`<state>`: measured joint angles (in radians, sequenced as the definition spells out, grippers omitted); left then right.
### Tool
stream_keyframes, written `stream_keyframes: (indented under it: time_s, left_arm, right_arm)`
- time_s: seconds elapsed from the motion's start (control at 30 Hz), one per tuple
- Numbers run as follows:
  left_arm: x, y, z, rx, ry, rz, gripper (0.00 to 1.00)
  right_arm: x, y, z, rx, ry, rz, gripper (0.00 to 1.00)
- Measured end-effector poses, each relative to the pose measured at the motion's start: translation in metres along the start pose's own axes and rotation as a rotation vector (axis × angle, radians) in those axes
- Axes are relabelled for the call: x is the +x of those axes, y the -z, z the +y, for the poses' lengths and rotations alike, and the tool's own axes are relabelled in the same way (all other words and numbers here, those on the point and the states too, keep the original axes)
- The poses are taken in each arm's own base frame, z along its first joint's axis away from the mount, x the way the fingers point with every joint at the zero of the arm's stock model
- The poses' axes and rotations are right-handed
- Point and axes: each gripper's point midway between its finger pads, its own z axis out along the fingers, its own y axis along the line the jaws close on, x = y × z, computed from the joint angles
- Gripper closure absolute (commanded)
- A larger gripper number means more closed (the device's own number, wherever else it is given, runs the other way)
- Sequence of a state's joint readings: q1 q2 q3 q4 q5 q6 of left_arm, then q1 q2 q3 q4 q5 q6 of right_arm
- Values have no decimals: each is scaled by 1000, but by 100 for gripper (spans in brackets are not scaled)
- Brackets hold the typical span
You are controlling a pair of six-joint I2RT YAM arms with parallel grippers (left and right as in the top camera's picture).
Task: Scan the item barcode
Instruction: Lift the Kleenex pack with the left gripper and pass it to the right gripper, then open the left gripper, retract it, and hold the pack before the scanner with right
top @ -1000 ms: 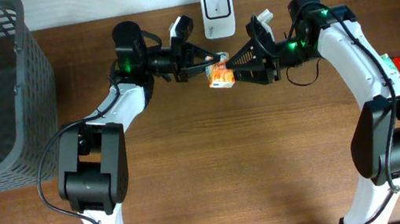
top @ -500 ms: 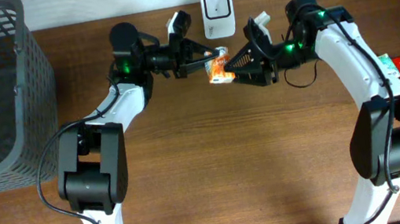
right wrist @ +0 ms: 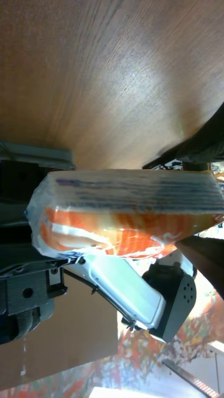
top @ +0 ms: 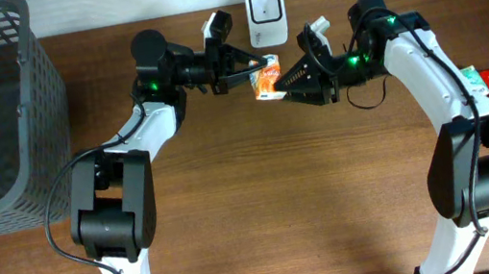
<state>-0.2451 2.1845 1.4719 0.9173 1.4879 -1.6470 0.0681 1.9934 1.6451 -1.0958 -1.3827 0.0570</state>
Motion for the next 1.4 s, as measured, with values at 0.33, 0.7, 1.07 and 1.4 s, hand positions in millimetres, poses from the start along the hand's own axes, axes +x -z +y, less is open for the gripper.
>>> stream_keyframes:
  time_s: [0.33,0.7,1.07,1.4]
  left_arm:
    - [0,0,0,0,15,1,96]
    - [2,2,-13,11,-155,2,1]
    - [-13,45,-15,-7,-222,-81,1]
    - [-30,46,42,-71,80,-188,1]
  right_arm:
    - [-3,0,2,-10,29,-5,91]
    - [-6,1,-23,129,-47,-21,96]
    - [-23,34,-77,620,-150,-132,96]
    - [-46,78,-57,875,-98,-255,96]
